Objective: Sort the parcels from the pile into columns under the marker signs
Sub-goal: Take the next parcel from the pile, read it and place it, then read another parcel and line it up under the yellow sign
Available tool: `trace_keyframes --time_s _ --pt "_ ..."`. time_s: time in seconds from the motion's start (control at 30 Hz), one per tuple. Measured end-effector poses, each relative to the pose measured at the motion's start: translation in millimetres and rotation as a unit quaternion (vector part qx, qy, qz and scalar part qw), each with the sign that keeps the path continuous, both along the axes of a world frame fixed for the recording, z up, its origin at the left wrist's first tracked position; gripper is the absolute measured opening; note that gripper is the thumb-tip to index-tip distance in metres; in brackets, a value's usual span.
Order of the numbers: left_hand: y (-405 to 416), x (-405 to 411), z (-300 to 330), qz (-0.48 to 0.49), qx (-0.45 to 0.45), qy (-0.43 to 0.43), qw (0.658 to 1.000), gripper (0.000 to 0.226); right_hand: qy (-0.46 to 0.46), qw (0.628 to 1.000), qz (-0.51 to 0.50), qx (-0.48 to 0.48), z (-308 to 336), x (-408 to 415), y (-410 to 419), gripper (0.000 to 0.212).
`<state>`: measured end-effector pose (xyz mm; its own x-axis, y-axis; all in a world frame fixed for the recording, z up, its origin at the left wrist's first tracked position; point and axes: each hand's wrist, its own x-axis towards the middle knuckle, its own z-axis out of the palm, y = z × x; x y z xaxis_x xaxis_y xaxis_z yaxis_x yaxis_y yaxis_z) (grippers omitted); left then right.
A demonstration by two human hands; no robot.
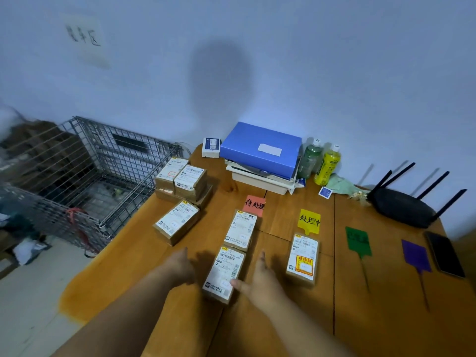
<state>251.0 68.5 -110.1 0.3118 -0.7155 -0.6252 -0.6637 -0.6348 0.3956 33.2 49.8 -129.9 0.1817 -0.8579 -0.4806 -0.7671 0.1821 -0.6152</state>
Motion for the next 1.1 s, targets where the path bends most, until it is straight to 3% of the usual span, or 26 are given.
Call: trace_keyframes --time_s 0.13,0.3,0.57,0.83,1.1 --pt "12 17 48 0.051 -0.085 -0.046 0.994 0.102 -0.007 0.998 0.03 -0.056 43 -5 -8 0.117" --pt "46 35 105 -0.012 -0.165 -0.154 0.974 0.121 0.027 0.986 0.115 -0.121 91 -3 -12 0.117" --pt "67 73 160 -0.111 -0.172 -0.27 0.941 0.105 0.192 0.931 0.221 -0.22 146 22 -15 0.1" --pt "25 124 147 -0.201 -0.124 -0.275 0.932 0.08 0.224 0.927 0.224 -0.201 144 84 -34 0.09" --pt "-57 214 137 -0.324 -0.12 -0.256 0.903 0.08 0.217 0.953 0.169 -0.129 130 180 -81 0.1"
